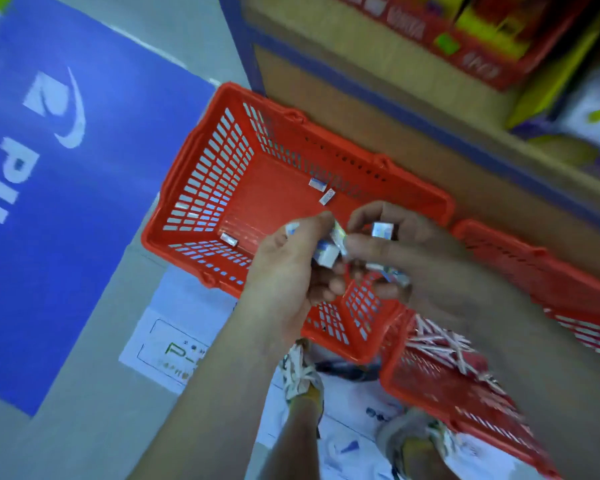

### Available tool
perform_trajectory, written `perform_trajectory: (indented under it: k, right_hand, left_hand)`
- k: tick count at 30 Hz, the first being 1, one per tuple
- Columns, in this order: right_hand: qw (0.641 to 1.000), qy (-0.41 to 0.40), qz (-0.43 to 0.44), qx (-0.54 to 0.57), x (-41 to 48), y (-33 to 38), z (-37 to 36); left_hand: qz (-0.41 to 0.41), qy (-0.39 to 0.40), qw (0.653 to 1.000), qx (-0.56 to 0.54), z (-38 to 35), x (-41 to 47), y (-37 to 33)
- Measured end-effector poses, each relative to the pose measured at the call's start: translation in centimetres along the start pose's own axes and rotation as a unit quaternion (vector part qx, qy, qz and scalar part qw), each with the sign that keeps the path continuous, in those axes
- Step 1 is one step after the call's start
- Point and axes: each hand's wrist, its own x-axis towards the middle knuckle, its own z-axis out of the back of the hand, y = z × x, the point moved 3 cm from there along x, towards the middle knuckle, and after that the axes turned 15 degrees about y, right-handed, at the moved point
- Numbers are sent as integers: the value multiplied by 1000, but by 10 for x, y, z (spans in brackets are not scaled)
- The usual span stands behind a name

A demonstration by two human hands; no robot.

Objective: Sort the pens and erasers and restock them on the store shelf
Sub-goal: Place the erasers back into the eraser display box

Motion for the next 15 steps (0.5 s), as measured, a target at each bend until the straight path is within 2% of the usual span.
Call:
perform_trajectory:
  k: [5,8,12,15]
  right_hand:
    - [999,8,51,-14,-78,70,-18]
    - [996,-20,72,-49,-121,103,-17]
    - [993,-56,104,9,-181,133,-10]
    - [987,-94,127,-18,-227,151,-3]
  left_hand:
    - [-32,18,999,20,-66,-61,-38]
    - [-58,36,997,44,-107,-90,-58]
    - [-76,77,991,81,-165,-114,-79]
    - [-83,114,979,148,-208,-126,-92]
